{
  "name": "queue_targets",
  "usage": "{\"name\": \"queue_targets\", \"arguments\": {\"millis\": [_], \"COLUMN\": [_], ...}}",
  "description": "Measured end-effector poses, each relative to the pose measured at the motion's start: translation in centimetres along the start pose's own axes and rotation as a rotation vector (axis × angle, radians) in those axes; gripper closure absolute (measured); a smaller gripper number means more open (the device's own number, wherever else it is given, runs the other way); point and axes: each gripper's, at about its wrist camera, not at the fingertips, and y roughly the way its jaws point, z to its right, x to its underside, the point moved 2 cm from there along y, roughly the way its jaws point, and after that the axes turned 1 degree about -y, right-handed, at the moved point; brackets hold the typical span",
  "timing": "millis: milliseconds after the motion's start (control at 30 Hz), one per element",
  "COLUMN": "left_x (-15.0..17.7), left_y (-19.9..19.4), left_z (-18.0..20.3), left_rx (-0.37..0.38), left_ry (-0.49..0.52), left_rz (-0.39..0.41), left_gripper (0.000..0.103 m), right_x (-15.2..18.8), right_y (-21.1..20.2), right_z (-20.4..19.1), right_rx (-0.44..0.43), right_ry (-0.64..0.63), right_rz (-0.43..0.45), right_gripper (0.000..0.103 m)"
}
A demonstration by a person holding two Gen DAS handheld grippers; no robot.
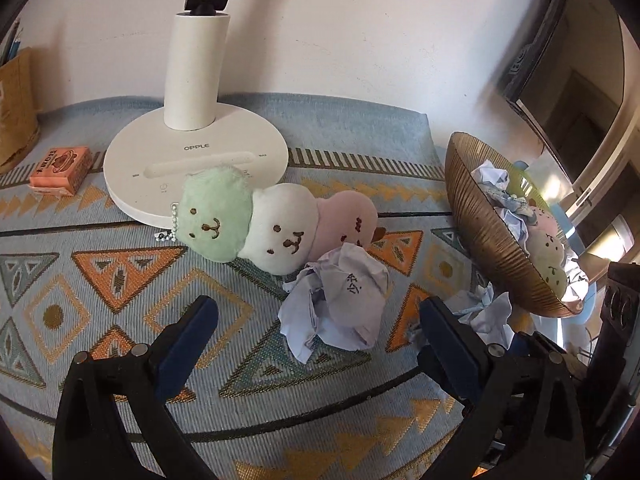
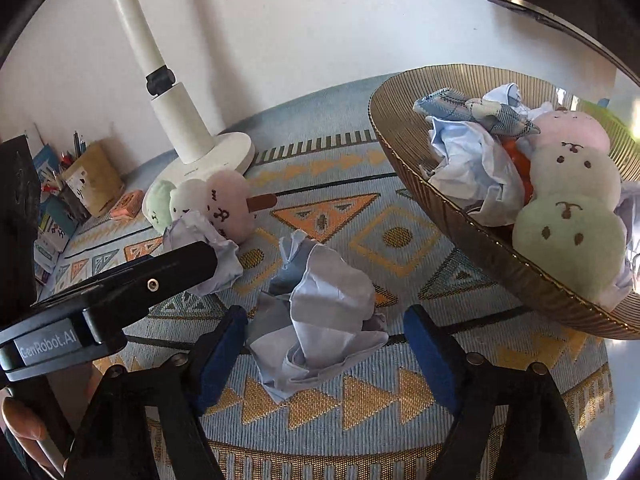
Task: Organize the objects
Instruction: 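Grasp a blue paper ball with the left tool while the right tool grasps another, then carry both paper balls over the gold bowl and open both tools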
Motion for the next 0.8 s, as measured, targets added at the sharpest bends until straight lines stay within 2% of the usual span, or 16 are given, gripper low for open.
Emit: {"name": "queue_targets", "arguments": {"millis": [33,67,133,233,367,600,667,700,800], "left_x": [0.1,0.2,0.4,0.6,0.9,1.8,2.1,2.4,3.7], "left_y": [0.1,0.3,0.4,-0.5,-1.3,-2.5,-2.7,-2.7,-3.7], "left_z": [0.2,0.5,0.5,0.5,0.8,2.3,2.6,2.6,2.2], "left_rx": [-0.006,-0.008,0.009,0.026,0.021,-0.071,-0.082,-0.066,0.075], "left_ry": [0.015,0.036,0.048,0.051,0.076,0.155,0.171,0.174,0.105], "left_rz": [0.0,-0.006,-0.02,0.02,0.051,0.13,0.13,0.115,0.057], "left_gripper": [0.012,0.03,0.049,0.059,0.06,0.06,0.06,0.06,0.06], "right_x": [0.1,0.1,0.2,0.4,0.8,1.2,1.3,1.6,2.5], "right_y": [0.0,-0.1,-0.4,-0.7,-0.6,-1.4,-1.9,-2.2,-3.5], "right_z": [-0.1,-0.4,-0.8,-1.3,-2.1,-2.9,-3.2,-3.4,-4.1], "right_rx": [-0.003,0.001,0.009,0.015,0.025,0.043,0.055,0.073,0.092], "right_ry": [-0.009,-0.016,-0.036,-0.071,-0.114,-0.152,-0.169,-0.185,-0.21], "right_rz": [0.002,0.011,0.025,0.032,0.014,0.067,0.092,0.102,0.134], "right_gripper": [0.042,0.043,0.045,0.045,0.045,0.045,0.045,0.045,0.045]}}
